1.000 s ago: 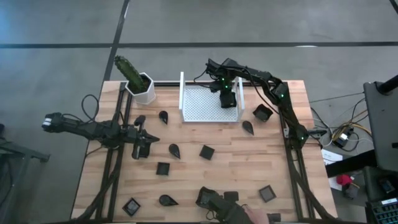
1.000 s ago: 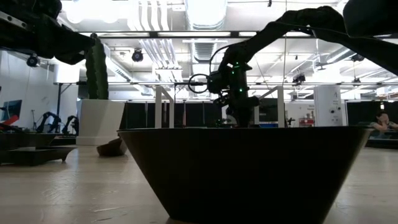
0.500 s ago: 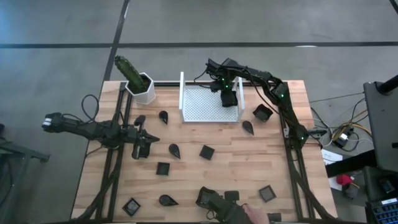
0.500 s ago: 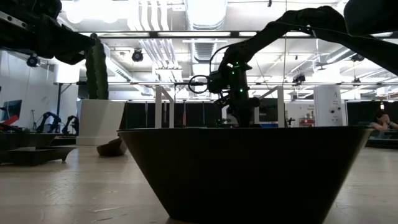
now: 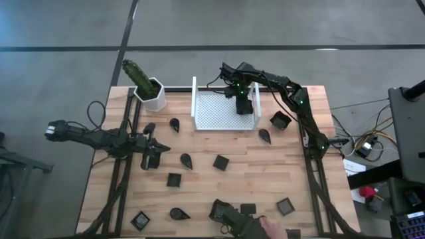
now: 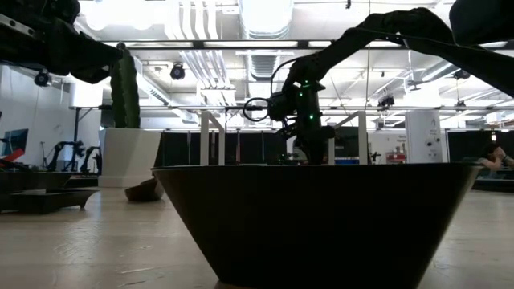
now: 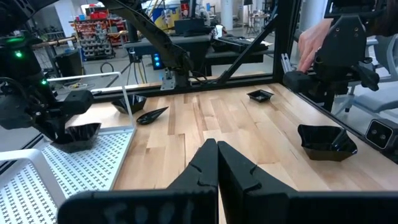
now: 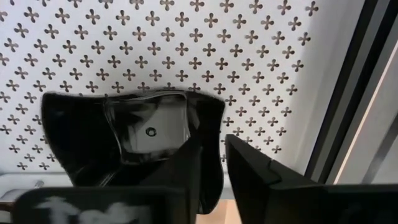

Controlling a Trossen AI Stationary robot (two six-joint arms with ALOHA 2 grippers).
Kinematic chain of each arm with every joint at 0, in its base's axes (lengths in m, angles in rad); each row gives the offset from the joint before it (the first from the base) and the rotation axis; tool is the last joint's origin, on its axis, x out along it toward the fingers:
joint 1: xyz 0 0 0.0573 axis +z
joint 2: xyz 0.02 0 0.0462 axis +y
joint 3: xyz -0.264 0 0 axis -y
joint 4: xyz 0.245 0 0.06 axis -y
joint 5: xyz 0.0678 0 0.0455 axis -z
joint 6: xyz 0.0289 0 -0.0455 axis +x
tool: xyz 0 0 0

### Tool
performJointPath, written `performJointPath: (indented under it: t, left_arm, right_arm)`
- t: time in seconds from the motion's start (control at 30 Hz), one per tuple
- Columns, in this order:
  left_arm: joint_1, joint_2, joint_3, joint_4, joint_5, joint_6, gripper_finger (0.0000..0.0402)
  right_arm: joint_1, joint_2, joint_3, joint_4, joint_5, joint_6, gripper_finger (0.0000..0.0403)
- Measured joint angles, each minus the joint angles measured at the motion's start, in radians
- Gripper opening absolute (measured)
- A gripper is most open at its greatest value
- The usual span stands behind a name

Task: Pick & Place Mini shaped plates
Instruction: Put the black distorted square plate on the shelf, then put the black square plate on the shelf

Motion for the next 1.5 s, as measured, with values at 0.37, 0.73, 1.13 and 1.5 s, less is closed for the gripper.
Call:
performJointPath:
  t: [0.37,0.73,1.13,1.5]
  left_arm:
    - [0.0,0.0,0.0,0.0,0.0,0.0,0.0]
    - [0.0,0.0,0.0,0.003,0.0,0.007,0.0]
    - [0.0,0.003,0.017,0.062,-0.013,0.052,0.0]
    - [0.0,0.201,0.208,-0.112,-0.088,0.092,0.0]
  right_arm:
    - [0.0,-0.009,0.055,-0.05,0.0,-0.002,0.0112]
    - [0.041,-0.139,0.209,-0.141,-0.003,0.103,0.0012]
    - [0.218,-0.487,0.049,-0.069,-0.012,0.264,0.0008]
    - [0.425,-0.86,-0.425,0.254,-0.011,0.414,0.0008]
